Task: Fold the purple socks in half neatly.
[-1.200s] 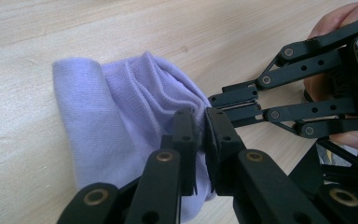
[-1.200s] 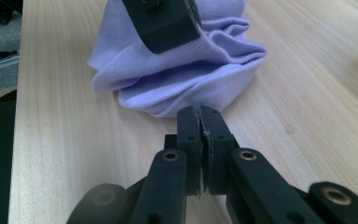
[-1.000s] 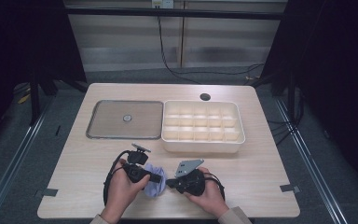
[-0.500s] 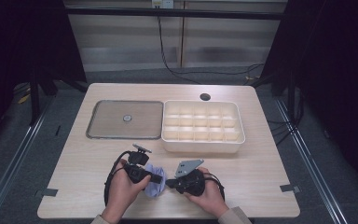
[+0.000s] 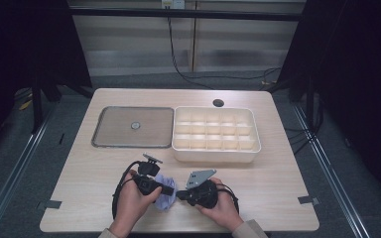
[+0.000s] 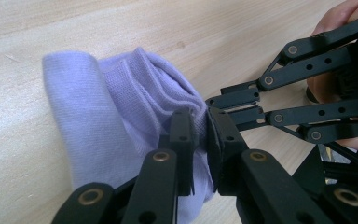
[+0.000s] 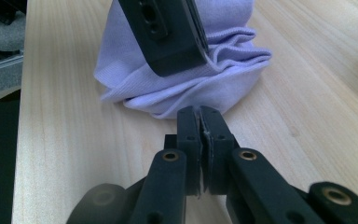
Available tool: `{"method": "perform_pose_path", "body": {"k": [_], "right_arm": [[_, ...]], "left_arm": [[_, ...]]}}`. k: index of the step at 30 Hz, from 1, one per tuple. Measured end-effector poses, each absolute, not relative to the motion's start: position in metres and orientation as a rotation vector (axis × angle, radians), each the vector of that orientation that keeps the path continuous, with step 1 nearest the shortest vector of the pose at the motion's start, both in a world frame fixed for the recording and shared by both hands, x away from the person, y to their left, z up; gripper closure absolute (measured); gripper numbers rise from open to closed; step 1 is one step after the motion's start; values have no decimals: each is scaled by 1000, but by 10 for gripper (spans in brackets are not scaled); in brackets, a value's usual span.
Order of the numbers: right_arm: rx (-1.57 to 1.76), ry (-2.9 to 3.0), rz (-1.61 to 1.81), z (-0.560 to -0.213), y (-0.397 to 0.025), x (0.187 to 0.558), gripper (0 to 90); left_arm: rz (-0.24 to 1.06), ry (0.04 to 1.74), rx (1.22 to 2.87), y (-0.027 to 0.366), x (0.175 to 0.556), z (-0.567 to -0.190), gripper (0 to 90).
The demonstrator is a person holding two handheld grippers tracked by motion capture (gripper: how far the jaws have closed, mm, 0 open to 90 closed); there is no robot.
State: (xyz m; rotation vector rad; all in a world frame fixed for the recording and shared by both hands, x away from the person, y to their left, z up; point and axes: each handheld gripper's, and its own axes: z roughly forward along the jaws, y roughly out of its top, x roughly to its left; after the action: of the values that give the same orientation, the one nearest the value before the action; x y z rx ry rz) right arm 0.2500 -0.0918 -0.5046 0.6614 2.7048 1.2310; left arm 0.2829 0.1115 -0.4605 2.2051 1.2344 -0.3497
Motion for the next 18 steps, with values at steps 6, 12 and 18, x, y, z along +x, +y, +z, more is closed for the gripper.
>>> {"method": "perform_pose_path", "body": {"k": [6, 12, 18], "right_arm": [[660, 2703, 1229, -505, -92, 250, 872], [662, 2704, 1231, -505, -92, 250, 872], [663, 2706, 1230, -504, -91, 250, 872]], "left_arm": [[-357, 1224, 2218, 112, 283, -461, 805], [-357, 1225, 2206, 111, 282, -460, 775], [-360, 1215, 2205, 113, 283, -455, 755]]}}
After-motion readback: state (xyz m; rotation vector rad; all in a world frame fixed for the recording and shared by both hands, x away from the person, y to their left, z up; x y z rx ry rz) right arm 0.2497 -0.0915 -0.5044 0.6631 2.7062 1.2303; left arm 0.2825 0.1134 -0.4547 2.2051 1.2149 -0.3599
